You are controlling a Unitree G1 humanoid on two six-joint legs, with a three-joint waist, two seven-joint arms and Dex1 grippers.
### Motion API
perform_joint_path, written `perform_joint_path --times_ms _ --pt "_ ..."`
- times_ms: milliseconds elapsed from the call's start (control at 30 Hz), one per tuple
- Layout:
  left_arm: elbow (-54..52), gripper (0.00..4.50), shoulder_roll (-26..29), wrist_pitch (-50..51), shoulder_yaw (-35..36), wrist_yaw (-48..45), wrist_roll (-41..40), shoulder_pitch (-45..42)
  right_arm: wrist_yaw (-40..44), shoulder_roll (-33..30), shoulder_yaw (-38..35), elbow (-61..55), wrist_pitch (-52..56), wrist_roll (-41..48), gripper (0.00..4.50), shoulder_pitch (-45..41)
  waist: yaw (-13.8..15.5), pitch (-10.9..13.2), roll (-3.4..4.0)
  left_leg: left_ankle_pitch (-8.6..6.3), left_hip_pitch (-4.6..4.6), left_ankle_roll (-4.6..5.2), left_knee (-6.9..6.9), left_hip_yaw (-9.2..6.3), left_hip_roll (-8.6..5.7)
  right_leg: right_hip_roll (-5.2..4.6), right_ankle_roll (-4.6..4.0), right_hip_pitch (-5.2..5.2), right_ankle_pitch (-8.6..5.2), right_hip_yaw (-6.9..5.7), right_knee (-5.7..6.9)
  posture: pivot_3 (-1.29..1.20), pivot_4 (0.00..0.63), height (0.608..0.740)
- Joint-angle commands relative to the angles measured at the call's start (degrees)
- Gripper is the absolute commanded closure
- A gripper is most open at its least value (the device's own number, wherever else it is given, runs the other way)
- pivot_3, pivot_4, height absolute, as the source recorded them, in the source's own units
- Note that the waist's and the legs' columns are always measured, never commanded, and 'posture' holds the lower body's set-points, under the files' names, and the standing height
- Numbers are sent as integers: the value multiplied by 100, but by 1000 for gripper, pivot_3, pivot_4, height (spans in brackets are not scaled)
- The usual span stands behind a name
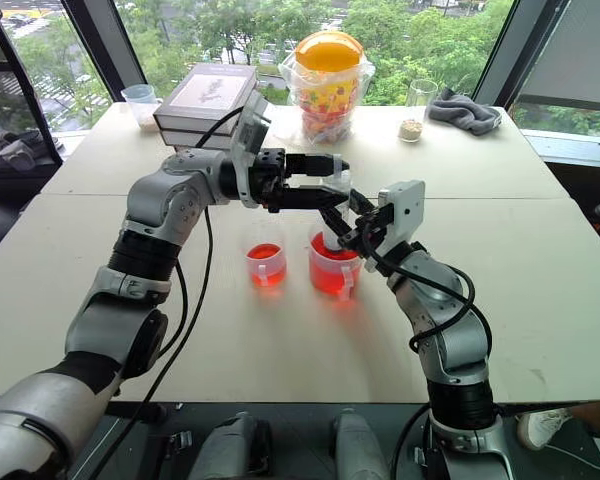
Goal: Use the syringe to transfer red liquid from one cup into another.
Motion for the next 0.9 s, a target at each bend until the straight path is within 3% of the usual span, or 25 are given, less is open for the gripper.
perform_joint_path --times_ms 33,100,900 --pt "-130 3587 -83 19 10 -83 -66 -185 -33 -7 46 -148 -117 9 3088 -80 3 0 0 0 0 0 0 -1 0 0 0 0 0 0 0 0 150 740" --pt "-119 4435 -94 13 25 -72 -61 -195 -34 -14 57 -152 -109 20 3088 -73 15 0 0 0 0 0 0 -1 0 0 0 0 0 0 0 0 150 740" --pt "562 4435 -151 -640 514 177 6 -931 41 -216 287 -191 562 309 3088 207 27 0 -1 0 0 0 0 -1 -2 -1 0 3 0 -1 -3 0 150 740"
